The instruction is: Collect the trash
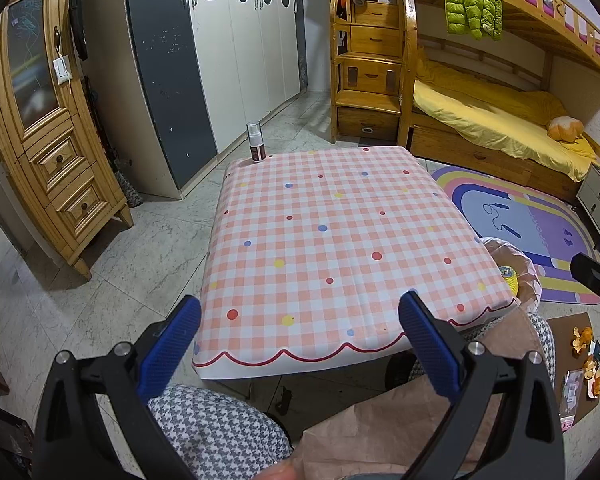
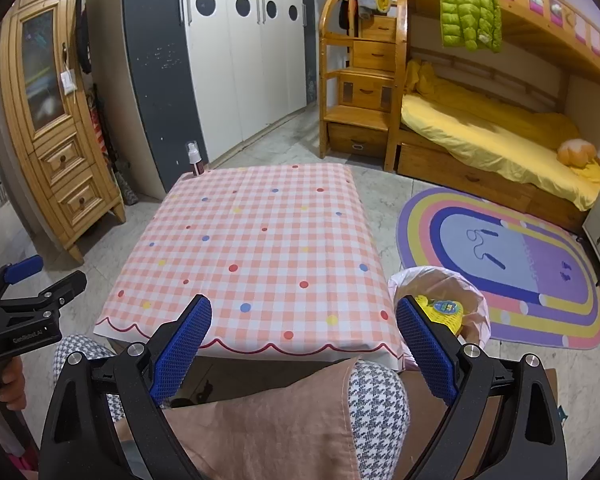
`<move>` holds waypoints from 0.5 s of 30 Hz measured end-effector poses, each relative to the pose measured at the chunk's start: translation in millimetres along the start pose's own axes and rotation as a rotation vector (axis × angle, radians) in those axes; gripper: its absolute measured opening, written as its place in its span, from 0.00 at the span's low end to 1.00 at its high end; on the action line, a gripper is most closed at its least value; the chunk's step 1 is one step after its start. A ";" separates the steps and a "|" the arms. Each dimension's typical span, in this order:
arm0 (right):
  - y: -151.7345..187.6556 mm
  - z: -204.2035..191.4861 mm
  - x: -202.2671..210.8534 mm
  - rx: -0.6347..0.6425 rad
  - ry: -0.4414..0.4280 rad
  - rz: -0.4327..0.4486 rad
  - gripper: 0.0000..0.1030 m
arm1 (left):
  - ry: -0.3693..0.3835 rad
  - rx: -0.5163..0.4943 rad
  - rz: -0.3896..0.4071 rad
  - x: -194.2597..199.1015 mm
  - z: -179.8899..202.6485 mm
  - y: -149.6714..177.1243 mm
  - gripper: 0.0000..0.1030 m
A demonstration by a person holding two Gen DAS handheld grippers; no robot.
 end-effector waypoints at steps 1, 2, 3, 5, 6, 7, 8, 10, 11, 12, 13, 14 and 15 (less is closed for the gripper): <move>0.2 -0.2 0.0 -0.001 0.000 0.000 0.90 | -0.001 0.000 0.000 0.0 0.2 0.0 0.93; 0.1 0.0 -0.1 -0.001 -0.001 0.000 0.90 | 0.000 0.000 0.000 -0.1 0.2 0.1 0.93; 0.1 -0.1 -0.4 -0.001 -0.001 0.000 0.90 | -0.001 0.000 -0.001 -0.3 0.3 0.1 0.93; 0.1 0.3 -0.3 -0.001 0.000 -0.001 0.90 | -0.002 0.000 -0.002 -0.2 0.6 0.0 0.93; 0.2 0.3 -0.3 -0.001 0.000 -0.001 0.90 | -0.001 0.000 -0.002 -0.4 0.6 -0.2 0.93; 0.2 0.3 -0.4 -0.002 0.000 -0.001 0.90 | -0.001 0.000 -0.002 -0.5 0.6 -0.1 0.93; 0.3 0.2 -0.4 -0.003 0.001 -0.001 0.90 | -0.002 0.000 -0.002 -0.5 0.6 -0.2 0.93; 0.4 0.2 -0.6 -0.003 0.001 -0.001 0.90 | -0.002 -0.001 -0.002 -0.6 0.5 -0.3 0.93; 0.3 0.5 -0.4 -0.003 0.000 -0.001 0.90 | -0.001 -0.001 -0.002 -0.6 0.5 -0.2 0.93; 0.2 0.8 -0.5 -0.003 -0.001 -0.001 0.90 | -0.001 -0.001 -0.002 -0.7 0.8 0.0 0.93; 0.3 0.5 -0.7 -0.003 0.000 -0.001 0.90 | -0.002 -0.002 -0.002 -0.7 0.9 0.1 0.93; 0.2 0.9 -0.5 -0.003 0.002 -0.001 0.90 | -0.002 -0.002 -0.002 -0.7 0.8 0.0 0.93; 0.6 1.4 -0.3 -0.003 0.003 -0.001 0.90 | -0.001 -0.001 -0.002 -0.7 0.8 0.0 0.93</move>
Point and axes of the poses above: each gripper's, at about its wrist camera, not at the fingertips, and x roughly against the way its jaws point, z to its right, y to its underside, the point moved 6 cm from there along -x, roughly the way its jaws point, and after that the axes turned 1 degree about -y, right-handed, at the moved point
